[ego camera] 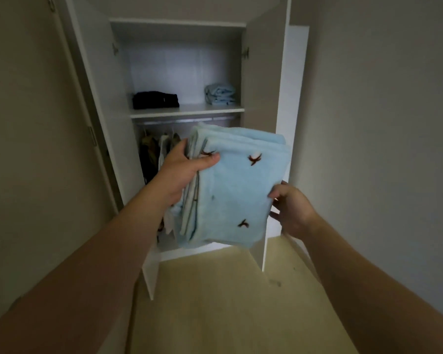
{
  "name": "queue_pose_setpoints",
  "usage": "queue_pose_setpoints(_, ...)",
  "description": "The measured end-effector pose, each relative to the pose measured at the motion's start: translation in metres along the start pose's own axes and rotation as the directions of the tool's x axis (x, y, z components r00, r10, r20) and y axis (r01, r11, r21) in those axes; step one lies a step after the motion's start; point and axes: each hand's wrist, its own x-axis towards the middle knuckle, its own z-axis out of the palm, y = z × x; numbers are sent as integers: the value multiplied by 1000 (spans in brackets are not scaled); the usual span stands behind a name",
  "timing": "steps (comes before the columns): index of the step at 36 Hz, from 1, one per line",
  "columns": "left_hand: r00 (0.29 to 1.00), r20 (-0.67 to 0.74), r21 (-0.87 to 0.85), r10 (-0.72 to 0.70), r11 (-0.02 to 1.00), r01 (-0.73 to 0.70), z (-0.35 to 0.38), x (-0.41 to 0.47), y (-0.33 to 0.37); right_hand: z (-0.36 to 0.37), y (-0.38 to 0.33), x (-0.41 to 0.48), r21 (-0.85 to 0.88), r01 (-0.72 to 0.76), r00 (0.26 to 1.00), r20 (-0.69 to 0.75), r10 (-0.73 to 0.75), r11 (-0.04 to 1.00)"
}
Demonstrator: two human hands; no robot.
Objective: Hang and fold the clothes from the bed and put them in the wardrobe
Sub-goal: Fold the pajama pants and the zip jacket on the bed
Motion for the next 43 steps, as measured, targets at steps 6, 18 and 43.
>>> queue_pose_setpoints(6,997,-74,-99,-12,995,5,0,114,-13,-2,-46,119,-91,34,998,56,-29,995)
queue_pose_setpoints(18,989,-142,-141,28,989,-48,-25,334,-89,26,-76,356,-214,122,992,5,-123,969)
queue_pose_setpoints(43,971,-238,-89,-1,996,-21,-133,814,-169,141,-156,854,-341,371,914,-29,-405,864)
